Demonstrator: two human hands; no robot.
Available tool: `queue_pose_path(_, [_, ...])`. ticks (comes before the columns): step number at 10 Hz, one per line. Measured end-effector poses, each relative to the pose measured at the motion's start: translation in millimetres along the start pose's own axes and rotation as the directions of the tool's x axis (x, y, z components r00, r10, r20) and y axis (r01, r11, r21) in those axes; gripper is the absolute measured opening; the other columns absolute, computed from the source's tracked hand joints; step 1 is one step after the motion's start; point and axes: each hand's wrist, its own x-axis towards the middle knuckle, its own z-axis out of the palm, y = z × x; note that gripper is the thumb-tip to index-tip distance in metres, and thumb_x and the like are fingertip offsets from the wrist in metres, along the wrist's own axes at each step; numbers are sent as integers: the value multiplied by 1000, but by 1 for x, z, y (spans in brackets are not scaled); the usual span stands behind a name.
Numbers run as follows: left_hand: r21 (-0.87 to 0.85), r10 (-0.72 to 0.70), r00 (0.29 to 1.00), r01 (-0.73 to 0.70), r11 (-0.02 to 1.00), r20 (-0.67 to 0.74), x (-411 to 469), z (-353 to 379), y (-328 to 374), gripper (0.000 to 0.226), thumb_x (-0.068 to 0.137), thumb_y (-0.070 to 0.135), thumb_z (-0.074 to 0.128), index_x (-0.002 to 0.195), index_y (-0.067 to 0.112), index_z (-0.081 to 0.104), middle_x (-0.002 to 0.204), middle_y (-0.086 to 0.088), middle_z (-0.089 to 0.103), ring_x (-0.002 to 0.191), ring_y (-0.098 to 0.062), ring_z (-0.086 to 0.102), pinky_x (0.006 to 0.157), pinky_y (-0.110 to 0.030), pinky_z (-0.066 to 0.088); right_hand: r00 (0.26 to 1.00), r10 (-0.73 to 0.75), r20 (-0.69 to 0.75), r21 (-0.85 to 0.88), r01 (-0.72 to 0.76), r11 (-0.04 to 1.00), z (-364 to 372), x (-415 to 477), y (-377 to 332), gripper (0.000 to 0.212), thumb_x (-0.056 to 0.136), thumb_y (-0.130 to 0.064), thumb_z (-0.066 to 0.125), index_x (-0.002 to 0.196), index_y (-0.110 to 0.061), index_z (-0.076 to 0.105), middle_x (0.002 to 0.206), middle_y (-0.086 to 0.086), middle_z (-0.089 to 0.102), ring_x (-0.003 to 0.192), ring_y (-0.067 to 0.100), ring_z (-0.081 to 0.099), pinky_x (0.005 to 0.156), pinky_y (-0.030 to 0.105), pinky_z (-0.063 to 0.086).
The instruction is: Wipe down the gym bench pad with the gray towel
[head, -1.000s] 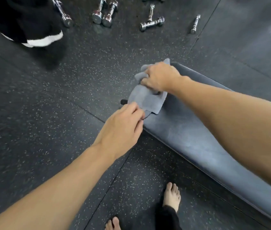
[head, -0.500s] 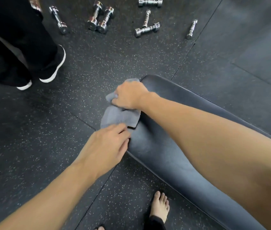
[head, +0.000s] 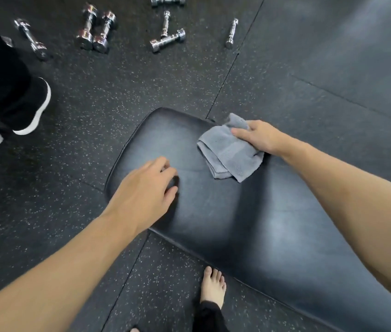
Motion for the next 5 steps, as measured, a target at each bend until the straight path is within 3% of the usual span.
queue_pose_path(1, [-12, 1, 1000, -2, 1000, -9, 8, -10, 18, 24, 92, 34, 54, 108, 18, 61, 114, 3, 56, 101, -22, 59, 78, -43, 53, 991, -17, -132, -60, 9, 998, -15, -54, 57, 26, 100, -31, 59, 124, -22, 67, 123, -2, 68, 118, 22, 61, 95, 30, 41])
queue_pose_path(2, [-17, 46, 999, -47, 999, -30, 16, -23, 45, 26, 92, 34, 54, 111, 18, 61, 114, 3, 57, 102, -23, 59, 79, -43, 53, 969, -144, -202, -163, 111, 980, -3, -103, 93, 42, 99, -20, 62, 141, -19, 57, 150, -6, 51, 137, 15, 48, 107, 26, 35])
queue_pose_path(3, [-15, 105, 994, -105, 994, -22, 23, -38, 79, 29, 93, 33, 55, 116, 16, 60, 116, 0, 58, 103, -25, 59, 81, -42, 52, 948, -289, -129, -317, 237, 918, 34, -147, 102, 52, 101, -31, 54, 151, -18, 48, 162, -5, 35, 143, 19, 39, 118, 23, 20])
queue_pose_path(4, [19, 193, 979, -192, 981, -60, 27, -60, 108, 34, 93, 34, 56, 121, 15, 57, 118, -2, 58, 104, -26, 59, 85, -41, 50, 927, -357, -116, -504, 255, 825, 56, -177, 113, 63, 96, -55, 39, 149, -23, 50, 161, 0, 38, 144, 37, 40, 118, 50, 34])
queue_pose_path(5, [101, 229, 971, -222, 970, -70, 24, -90, 133, 43, 92, 38, 55, 127, 13, 55, 127, -4, 57, 115, -25, 57, 97, -38, 46, 950, -213, -227, -442, 94, 892, 34, -195, 104, 71, 88, -71, 39, 137, -25, 63, 152, 3, 52, 140, 46, 45, 109, 61, 42])
